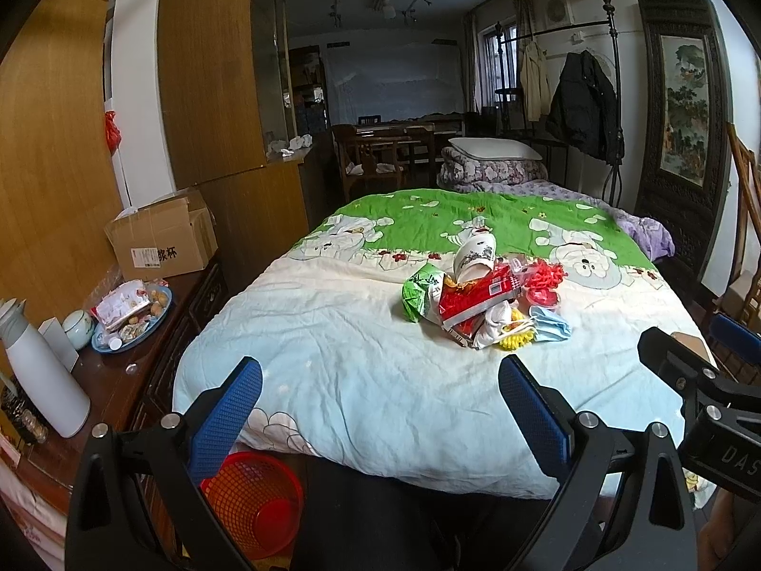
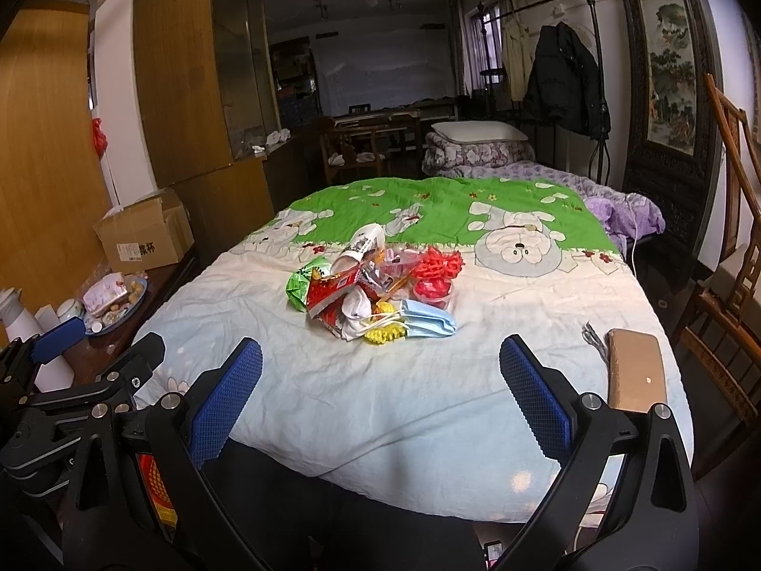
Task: Collect trash
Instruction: 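Move the left tool to the red snack bag and grasp it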
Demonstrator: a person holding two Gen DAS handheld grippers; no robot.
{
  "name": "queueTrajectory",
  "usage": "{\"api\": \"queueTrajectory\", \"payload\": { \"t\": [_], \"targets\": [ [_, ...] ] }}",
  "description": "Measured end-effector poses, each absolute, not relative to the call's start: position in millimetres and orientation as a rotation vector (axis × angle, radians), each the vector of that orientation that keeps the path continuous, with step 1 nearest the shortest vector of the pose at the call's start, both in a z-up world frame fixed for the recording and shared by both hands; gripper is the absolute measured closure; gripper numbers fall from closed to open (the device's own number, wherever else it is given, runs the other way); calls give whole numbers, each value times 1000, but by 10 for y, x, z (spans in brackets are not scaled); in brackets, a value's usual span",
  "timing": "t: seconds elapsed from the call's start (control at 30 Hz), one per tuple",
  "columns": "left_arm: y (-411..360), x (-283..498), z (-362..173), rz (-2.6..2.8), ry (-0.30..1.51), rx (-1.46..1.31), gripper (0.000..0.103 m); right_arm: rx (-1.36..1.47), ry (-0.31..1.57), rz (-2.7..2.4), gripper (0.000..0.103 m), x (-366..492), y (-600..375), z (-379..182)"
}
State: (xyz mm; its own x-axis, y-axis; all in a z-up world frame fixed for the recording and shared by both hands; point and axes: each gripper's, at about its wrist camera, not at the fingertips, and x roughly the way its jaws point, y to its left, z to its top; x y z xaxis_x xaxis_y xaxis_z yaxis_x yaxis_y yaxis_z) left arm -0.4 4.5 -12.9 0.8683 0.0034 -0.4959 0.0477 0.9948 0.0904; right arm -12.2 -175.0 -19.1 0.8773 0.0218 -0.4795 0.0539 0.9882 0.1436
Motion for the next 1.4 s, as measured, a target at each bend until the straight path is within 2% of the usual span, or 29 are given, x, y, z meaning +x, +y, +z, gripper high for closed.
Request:
{"api": "queueTrajectory", "payload": {
  "t": [0.37,0.8,0.97,1.17,1.3,1.4],
  "targets": [
    [327,294,-284,30,609,45,6,195,555,-18,7,99,-1920,-383],
    [368,1084,-963,22,825,32,6,213,779,1,7,1143,-1910,-1255],
    [178,1299,-971,-102,847,7,6,223,830,10,7,1352,-2044,-1533],
    [-373,1690,-737,-313,805,-3,6,269,821,23,7,1319,-2248,-1725],
    [-778,2024,-699,-343,774,67,6,202,785,11,7,1297,-2192,-1756],
    [-772,2288,-818,-260,800,112,6,131,782,2,7,1286,-2120,-1764]
  ]
}}
